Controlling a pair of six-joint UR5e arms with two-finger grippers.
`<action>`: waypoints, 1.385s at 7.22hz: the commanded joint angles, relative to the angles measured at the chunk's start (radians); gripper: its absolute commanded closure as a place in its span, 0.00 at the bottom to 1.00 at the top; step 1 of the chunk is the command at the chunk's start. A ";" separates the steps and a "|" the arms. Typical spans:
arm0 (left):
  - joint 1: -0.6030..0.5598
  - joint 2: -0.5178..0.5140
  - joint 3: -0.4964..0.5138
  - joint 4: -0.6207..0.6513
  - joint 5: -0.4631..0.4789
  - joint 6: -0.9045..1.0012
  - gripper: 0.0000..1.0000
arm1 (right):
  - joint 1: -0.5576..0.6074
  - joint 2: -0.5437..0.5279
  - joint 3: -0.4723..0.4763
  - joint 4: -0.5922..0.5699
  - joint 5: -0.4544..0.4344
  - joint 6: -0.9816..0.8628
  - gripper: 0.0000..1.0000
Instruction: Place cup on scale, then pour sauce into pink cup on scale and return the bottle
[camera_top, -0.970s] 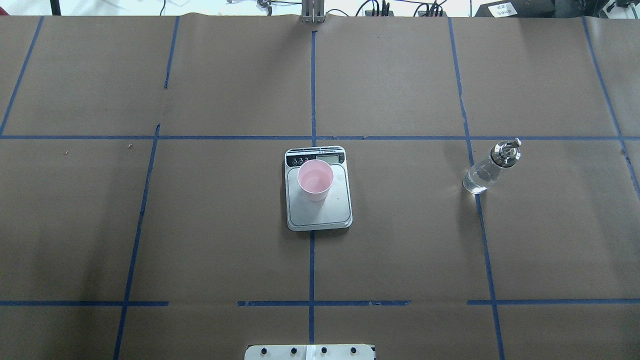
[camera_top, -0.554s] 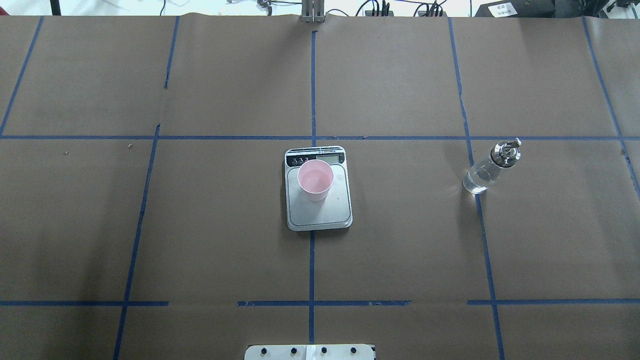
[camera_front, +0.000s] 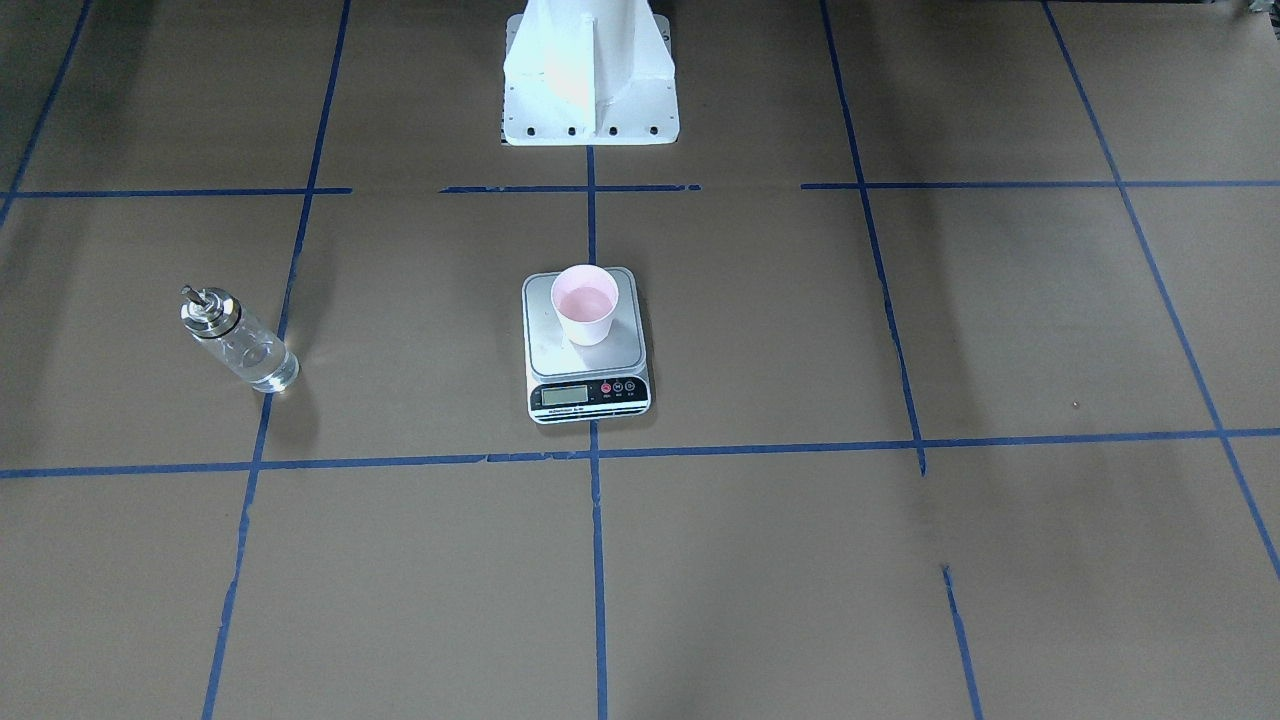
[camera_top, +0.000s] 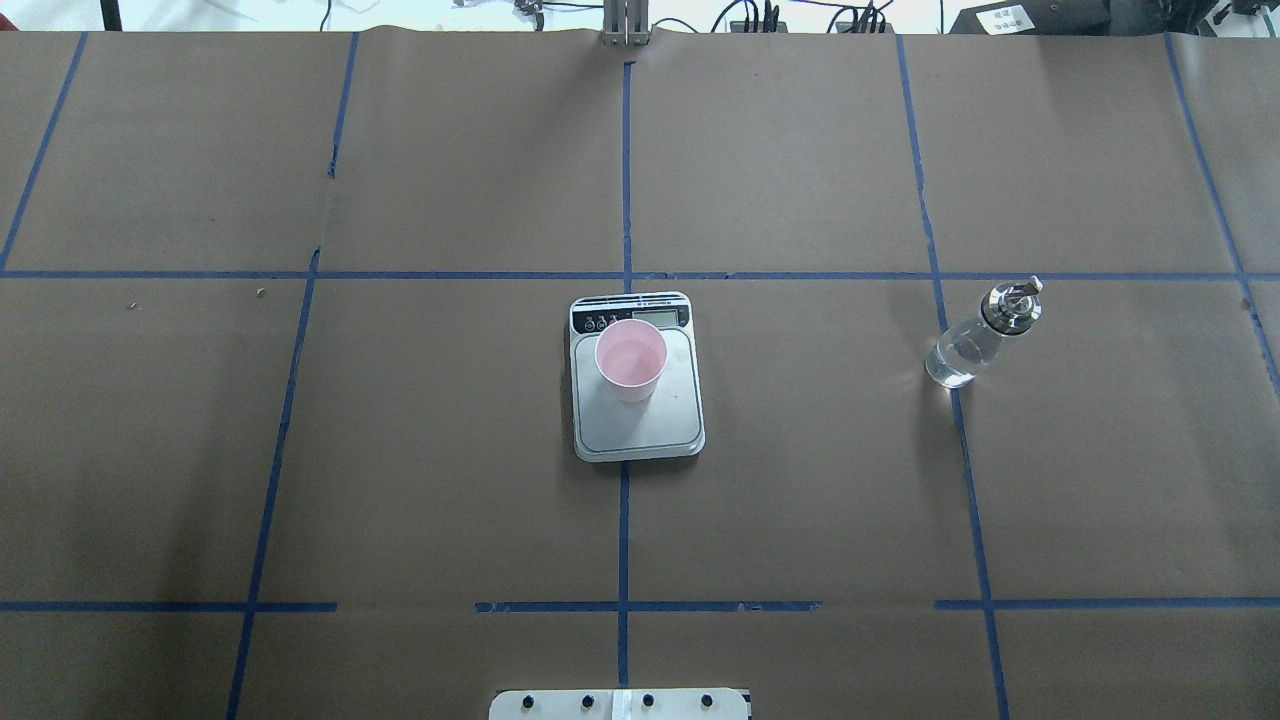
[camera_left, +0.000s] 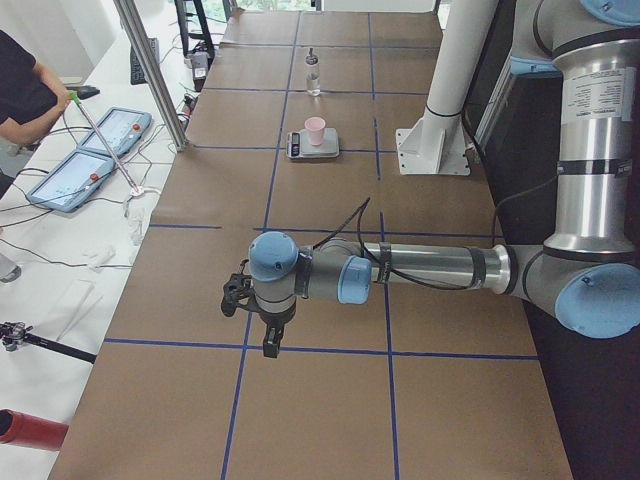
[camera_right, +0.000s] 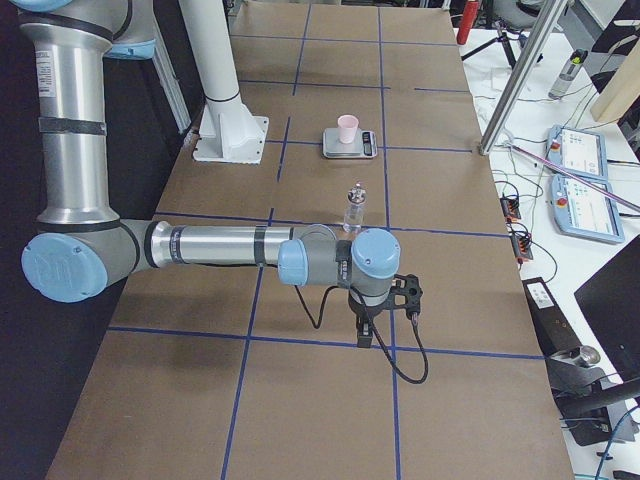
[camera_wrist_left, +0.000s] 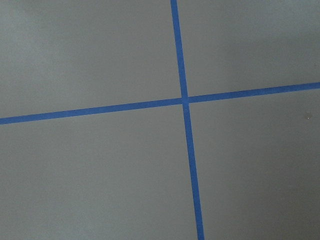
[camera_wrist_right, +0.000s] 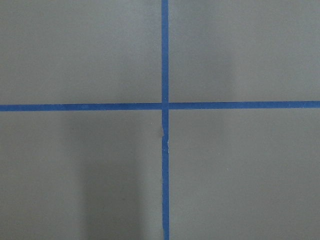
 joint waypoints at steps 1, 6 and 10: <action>0.000 0.000 0.000 -0.001 0.000 0.000 0.00 | 0.000 -0.001 0.000 0.000 0.000 -0.002 0.00; 0.000 0.012 0.011 -0.057 0.000 0.000 0.00 | 0.000 -0.001 0.000 0.001 0.000 -0.002 0.00; 0.000 0.014 0.012 -0.060 0.000 0.000 0.00 | 0.000 -0.001 -0.003 0.001 0.001 -0.005 0.00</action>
